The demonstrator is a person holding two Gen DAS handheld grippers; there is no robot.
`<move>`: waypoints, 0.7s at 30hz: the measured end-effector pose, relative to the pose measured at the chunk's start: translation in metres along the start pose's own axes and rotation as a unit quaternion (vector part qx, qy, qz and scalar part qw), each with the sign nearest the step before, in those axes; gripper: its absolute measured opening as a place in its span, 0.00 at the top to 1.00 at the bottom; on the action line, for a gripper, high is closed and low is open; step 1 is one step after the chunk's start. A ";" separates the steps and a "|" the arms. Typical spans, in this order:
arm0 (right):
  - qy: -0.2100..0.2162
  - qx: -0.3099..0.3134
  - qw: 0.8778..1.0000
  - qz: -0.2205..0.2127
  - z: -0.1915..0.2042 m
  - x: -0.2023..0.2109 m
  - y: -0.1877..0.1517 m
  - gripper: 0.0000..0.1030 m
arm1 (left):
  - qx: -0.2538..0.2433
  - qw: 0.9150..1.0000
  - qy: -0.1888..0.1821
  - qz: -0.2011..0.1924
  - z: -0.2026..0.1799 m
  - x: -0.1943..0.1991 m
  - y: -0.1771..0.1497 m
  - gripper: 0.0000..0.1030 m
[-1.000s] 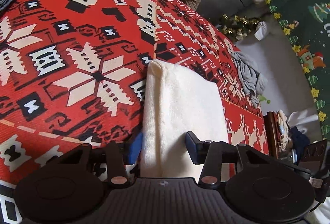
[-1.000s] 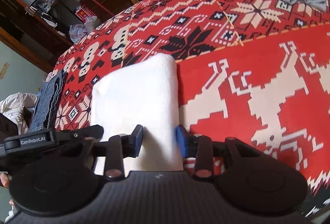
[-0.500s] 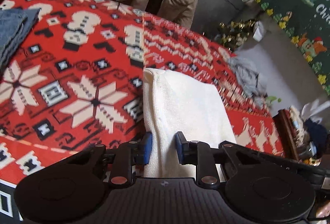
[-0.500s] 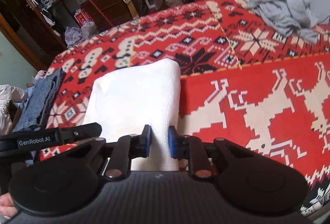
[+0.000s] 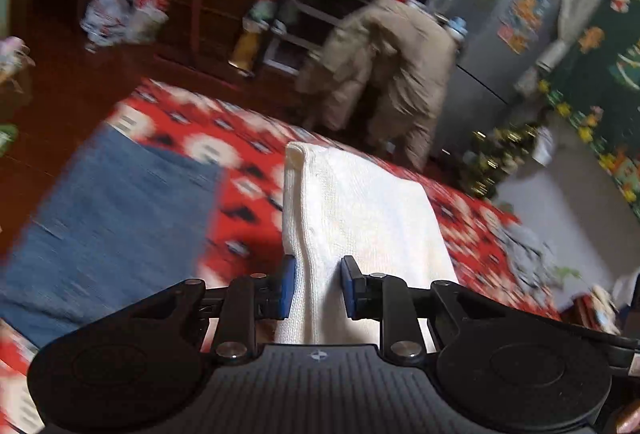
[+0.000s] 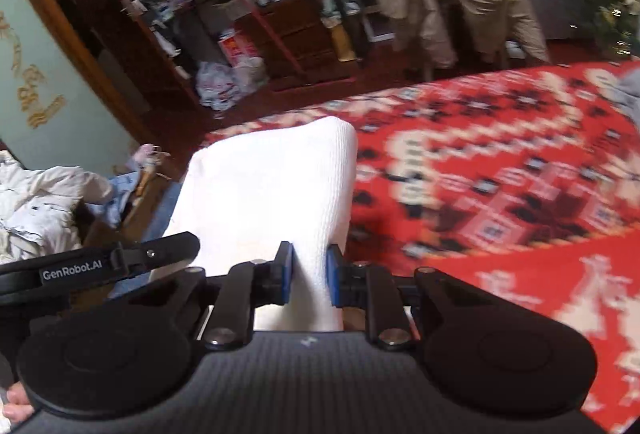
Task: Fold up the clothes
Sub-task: 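Lift the folded sweater with both tools and carry it over the folded blue jeans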
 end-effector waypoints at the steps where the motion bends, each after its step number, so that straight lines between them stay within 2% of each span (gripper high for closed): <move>1: 0.004 0.001 1.000 0.001 0.018 -0.008 0.003 0.81 | 0.002 1.000 0.010 -0.004 0.013 0.004 0.010 0.77; 8: 0.022 0.016 1.000 0.016 0.131 -0.067 0.010 0.81 | 0.010 0.997 0.078 -0.007 0.105 0.021 0.056 0.77; 12: 0.018 0.016 0.999 0.020 0.167 -0.103 -0.004 0.81 | 0.037 0.995 0.092 0.009 0.156 0.011 0.055 0.78; 14: 0.013 0.010 0.999 0.035 0.173 -0.122 -0.018 0.81 | 0.059 0.994 0.095 0.021 0.176 0.002 0.048 0.79; 15: 0.011 0.007 0.999 0.040 0.175 -0.129 -0.024 0.81 | 0.065 0.994 0.089 0.018 0.182 0.000 0.046 0.79; 17: 0.002 0.019 1.000 0.022 0.180 -0.127 -0.027 0.81 | 0.060 0.995 0.082 0.008 0.181 0.003 0.049 0.80; 21: 0.006 0.006 1.000 0.023 0.181 -0.118 -0.020 0.81 | 0.037 0.996 0.084 -0.004 0.172 0.007 0.054 0.82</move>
Point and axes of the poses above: each gripper's, at about its wrist camera, not at the fingertips, and x roughly against the way its jaws point, z to its left, y to its top, the point moved 10 cm from there along -x, roughly the way its jaws point, and after that the axes turned 14 degrees about -y, right-handed, at the moved point
